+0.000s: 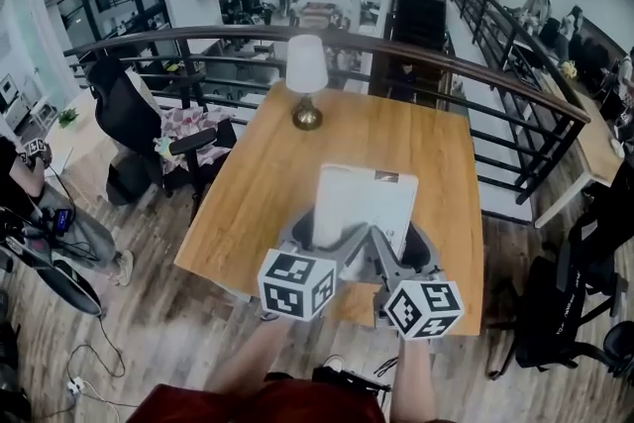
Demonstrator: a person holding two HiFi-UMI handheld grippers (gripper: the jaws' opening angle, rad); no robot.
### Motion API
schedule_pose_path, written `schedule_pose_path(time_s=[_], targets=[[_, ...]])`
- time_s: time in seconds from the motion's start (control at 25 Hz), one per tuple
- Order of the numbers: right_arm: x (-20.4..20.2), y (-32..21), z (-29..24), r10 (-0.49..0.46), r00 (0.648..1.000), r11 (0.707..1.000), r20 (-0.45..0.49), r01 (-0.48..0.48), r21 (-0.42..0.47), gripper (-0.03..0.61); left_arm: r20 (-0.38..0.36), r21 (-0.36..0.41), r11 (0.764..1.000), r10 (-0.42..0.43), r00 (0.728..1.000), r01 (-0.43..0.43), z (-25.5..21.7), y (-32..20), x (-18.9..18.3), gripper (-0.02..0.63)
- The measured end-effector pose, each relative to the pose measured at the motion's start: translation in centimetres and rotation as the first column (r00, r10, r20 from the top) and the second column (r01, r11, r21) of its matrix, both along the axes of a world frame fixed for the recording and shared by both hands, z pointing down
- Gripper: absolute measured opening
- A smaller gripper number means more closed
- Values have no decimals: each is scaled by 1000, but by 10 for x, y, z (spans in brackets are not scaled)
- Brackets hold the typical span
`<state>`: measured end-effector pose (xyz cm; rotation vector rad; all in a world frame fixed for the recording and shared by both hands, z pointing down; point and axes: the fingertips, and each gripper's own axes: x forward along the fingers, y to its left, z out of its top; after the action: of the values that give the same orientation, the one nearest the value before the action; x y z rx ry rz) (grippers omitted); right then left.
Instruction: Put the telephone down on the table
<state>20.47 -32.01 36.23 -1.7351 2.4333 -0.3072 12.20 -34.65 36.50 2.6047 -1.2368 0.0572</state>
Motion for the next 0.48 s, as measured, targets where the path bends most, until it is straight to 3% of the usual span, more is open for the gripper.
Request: schedule_pose_path(time_s=[0.2, 0.48], targets=[[20, -27, 14, -26, 999, 999, 28, 26, -20, 279, 28, -19, 999, -26, 999, 27, 12, -24, 19, 408], [16, -61, 46, -57, 997, 994, 42, 61, -86, 279, 46, -89, 994, -57, 997, 61, 44, -55, 15, 408]])
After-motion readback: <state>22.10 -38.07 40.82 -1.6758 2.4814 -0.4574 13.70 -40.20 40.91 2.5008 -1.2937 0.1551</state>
